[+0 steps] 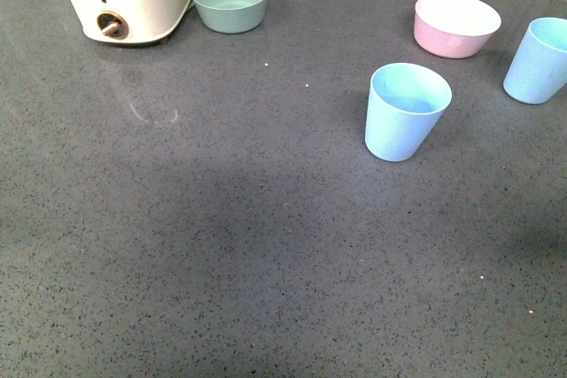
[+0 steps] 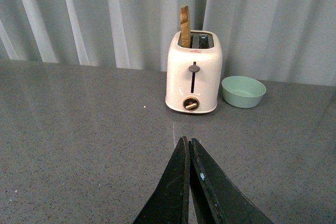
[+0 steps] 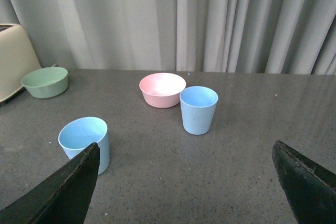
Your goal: Stack blue cups with both arms
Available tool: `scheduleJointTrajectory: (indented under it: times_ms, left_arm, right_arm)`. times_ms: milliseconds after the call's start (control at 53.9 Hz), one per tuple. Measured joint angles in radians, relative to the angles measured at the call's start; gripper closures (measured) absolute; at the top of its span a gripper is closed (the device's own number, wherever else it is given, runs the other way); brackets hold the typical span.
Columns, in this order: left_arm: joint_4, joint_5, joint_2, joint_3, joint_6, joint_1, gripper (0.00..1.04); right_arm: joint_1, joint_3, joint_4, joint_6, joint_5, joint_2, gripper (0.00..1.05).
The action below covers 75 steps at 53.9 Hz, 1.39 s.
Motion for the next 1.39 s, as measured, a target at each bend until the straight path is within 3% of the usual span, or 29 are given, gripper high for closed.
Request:
scheduleJointTrajectory:
  times_ms: [204, 297, 520, 780, 929, 1003, 1077, 1170, 1281, 1393]
  left_arm:
    - [-0.064, 0.0, -0.069, 0.0, 0.0, 0.0, 1.03]
    - [-0.222, 0.0, -0.194, 0.0, 0.001, 0.0, 1.03]
    - [-0.233, 0.0, -0.228, 0.0, 0.0, 0.0, 1.03]
    - [-0.233, 0.0, -0.228, 0.0, 0.0, 0.0, 0.59]
    - [-0.233, 0.0, -0.228, 0.0, 0.0, 0.0, 0.24]
    - [-0.233, 0.0, -0.228, 0.0, 0.0, 0.0, 0.1]
    - [-0.234, 0.001, -0.228, 0.0, 0.003, 0.0, 0.09]
    - [-0.234, 0.0, -0.228, 0.0, 0.003, 0.0, 0.09]
    - [-0.234, 0.0, -0.228, 0.0, 0.003, 0.0, 0.09]
    - [-0.234, 0.0, -0.228, 0.0, 0.003, 0.0, 0.09]
  right_arm:
    - [0.0, 0.0, 0.0, 0.0, 0.0, 0.0, 0.09]
    - [0.0, 0.0, 0.0, 0.0, 0.0, 0.0, 0.09]
    - [0.0, 0.0, 0.0, 0.0, 0.0, 0.0, 0.09]
    - [0.0, 0.0, 0.0, 0.0, 0.0, 0.0, 0.09]
    - [0.0, 0.0, 0.0, 0.0, 0.001, 0.0, 0.09]
    - [-0.005, 0.066, -0.177, 0.057, 0.035, 0.092, 0.09]
    - [-0.066, 0.139, -0.285, 0.068, -0.004, 0.25, 0.09]
    - [-0.177, 0.228, -0.194, 0.031, -0.091, 0.433, 0.09]
    - [-0.269, 0.417, -0.093, -0.156, -0.169, 0.732, 0.09]
    - [-0.28, 0.561, -0.087, -0.37, -0.234, 1.005, 0.09]
